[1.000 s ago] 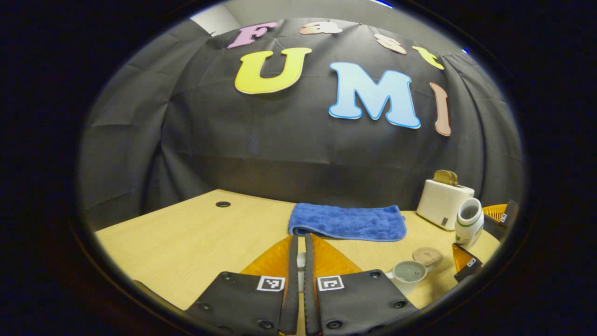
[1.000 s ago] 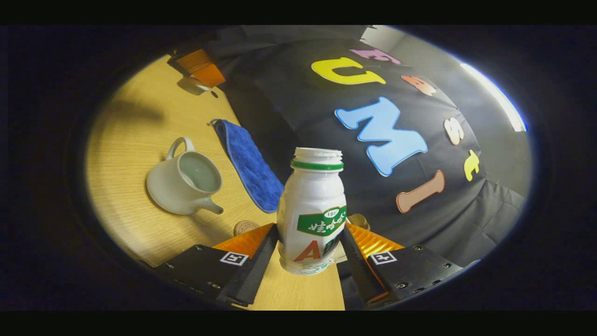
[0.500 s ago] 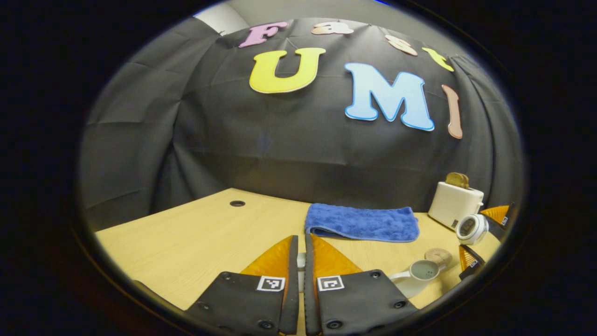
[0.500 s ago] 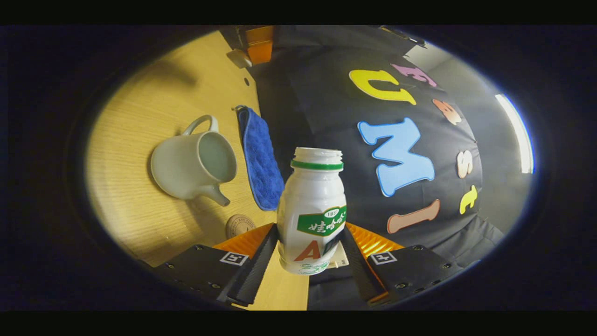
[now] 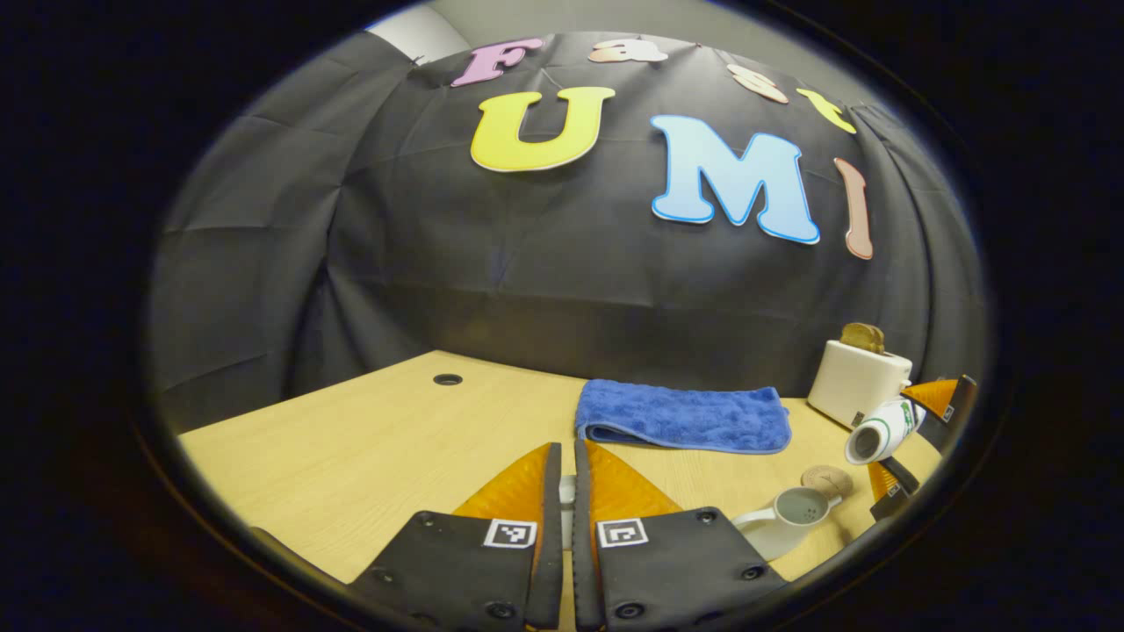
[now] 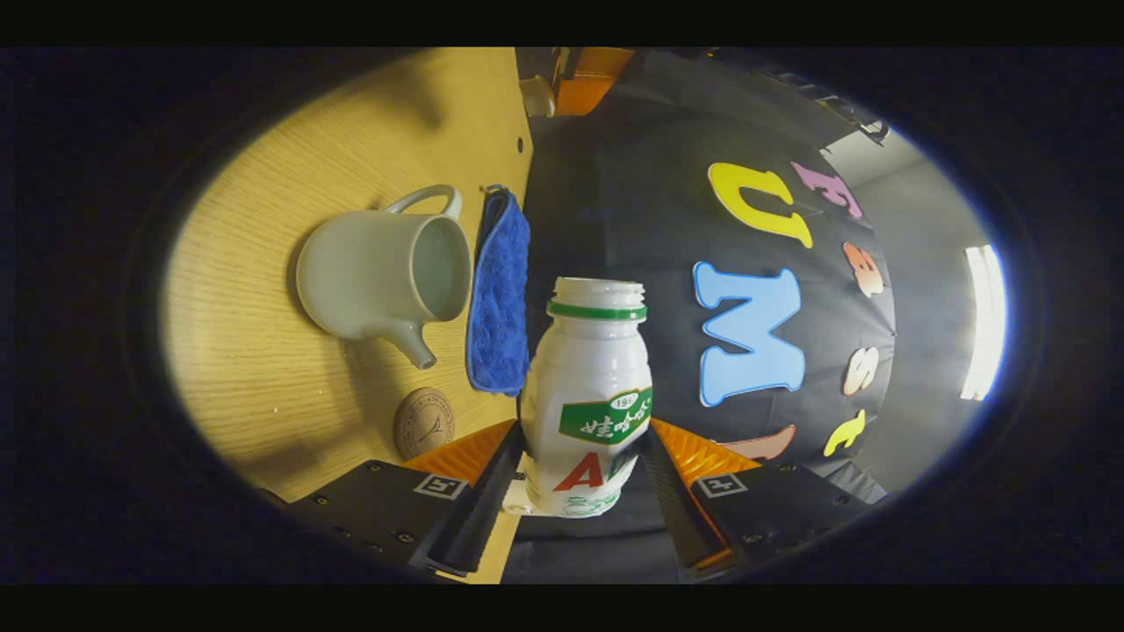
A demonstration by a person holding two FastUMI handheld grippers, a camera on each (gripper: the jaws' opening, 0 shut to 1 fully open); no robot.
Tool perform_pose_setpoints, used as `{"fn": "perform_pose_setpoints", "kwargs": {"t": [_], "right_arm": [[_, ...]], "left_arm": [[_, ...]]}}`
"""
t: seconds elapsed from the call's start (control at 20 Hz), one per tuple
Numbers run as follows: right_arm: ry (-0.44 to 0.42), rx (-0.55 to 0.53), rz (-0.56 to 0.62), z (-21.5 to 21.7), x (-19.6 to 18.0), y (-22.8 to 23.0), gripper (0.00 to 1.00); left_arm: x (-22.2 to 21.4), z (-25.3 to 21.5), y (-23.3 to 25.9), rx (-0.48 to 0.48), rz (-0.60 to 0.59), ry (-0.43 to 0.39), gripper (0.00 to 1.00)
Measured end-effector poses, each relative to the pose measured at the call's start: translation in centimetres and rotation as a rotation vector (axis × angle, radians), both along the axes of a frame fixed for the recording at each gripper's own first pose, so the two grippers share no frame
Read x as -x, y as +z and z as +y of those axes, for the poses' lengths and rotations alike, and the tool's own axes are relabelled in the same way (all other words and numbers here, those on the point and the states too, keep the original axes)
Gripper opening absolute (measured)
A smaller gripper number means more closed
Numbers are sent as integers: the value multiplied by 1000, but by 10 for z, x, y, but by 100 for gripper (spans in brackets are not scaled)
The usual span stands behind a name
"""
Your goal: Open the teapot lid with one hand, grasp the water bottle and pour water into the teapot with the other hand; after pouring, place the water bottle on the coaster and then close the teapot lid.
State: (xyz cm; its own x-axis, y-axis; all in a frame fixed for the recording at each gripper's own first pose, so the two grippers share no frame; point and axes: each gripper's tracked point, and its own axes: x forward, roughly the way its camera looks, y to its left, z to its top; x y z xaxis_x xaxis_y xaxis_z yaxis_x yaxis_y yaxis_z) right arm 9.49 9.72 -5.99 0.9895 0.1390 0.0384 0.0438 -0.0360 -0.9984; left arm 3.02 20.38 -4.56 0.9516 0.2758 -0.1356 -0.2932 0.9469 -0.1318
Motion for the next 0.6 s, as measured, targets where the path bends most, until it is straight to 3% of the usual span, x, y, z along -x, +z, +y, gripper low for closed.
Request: {"fn": "perform_pose_setpoints", "kwargs": {"t": [0.3,0.35,0.55,0.6], "right_arm": [[28,121,-34,3,1,5,80],[32,136,-40,4,1,6,80],[43,185,-62,4,-1,9,80],[44,196,-67,4,-1,10,79]], "left_arm": [[-1,-1,-1,0,4,-1,11],[-1,-1,-1,1,4,-1,15],[0,-2,-2,2,8,-3,11],[0,-2,-3,3,9,-4,15]]}}
